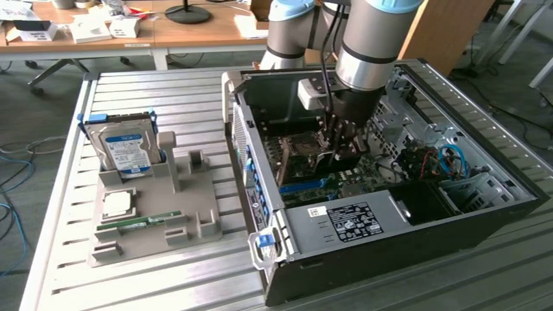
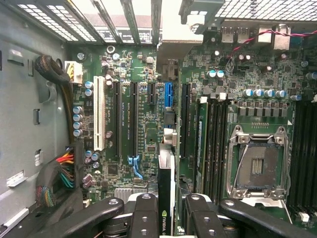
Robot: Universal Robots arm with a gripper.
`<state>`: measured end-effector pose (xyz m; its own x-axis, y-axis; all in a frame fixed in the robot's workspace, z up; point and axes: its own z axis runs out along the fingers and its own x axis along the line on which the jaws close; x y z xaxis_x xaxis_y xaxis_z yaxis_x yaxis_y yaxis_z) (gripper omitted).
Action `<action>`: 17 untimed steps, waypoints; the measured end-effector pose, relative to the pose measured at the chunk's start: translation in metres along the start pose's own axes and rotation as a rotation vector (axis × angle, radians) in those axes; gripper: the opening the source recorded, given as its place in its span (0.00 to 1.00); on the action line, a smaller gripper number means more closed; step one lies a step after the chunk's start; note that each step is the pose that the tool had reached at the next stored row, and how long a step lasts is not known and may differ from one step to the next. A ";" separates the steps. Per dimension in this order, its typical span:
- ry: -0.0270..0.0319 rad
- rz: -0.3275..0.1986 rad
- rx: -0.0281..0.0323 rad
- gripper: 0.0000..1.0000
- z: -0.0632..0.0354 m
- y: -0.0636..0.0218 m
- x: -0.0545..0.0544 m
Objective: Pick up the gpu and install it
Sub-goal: 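Insert the gpu into the slot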
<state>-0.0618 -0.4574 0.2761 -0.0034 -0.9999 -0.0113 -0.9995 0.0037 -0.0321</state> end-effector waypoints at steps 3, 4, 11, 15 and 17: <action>-0.0001 0.000 0.0001 0.26 0.0000 0.0006 0.000; 0.0001 0.000 0.0001 0.26 -0.0001 0.0008 0.000; 0.0001 0.000 0.0001 0.26 -0.0001 0.0013 0.000; 0.0001 0.000 0.0000 0.26 -0.0002 0.0048 0.000; 0.0001 0.000 0.0001 0.26 -0.0003 0.0078 0.000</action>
<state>-0.0697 -0.4574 0.2761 -0.0034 -0.9999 -0.0112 -0.9995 0.0038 -0.0322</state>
